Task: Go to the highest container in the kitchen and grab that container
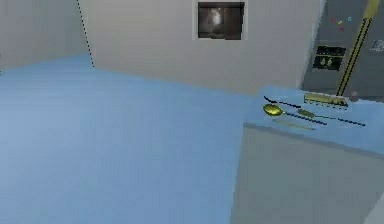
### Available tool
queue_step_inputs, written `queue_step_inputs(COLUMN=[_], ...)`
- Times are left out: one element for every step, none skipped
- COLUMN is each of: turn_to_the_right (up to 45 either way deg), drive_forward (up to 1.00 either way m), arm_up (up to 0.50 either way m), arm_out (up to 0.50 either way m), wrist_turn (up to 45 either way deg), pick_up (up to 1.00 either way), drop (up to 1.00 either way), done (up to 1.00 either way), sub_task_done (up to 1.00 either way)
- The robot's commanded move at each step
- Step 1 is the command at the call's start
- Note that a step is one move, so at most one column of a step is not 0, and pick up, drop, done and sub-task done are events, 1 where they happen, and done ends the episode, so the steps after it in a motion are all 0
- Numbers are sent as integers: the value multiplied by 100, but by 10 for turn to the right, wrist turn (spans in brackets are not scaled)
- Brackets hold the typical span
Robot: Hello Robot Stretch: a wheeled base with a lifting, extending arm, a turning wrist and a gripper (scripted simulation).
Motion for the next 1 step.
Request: queue_step_inputs(turn_to_the_right=[450], drive_forward=[0], arm_up=[0], arm_out=[0], wrist_turn=[0], pick_up=[0], drop=[0], done=[0], sub_task_done=[0])
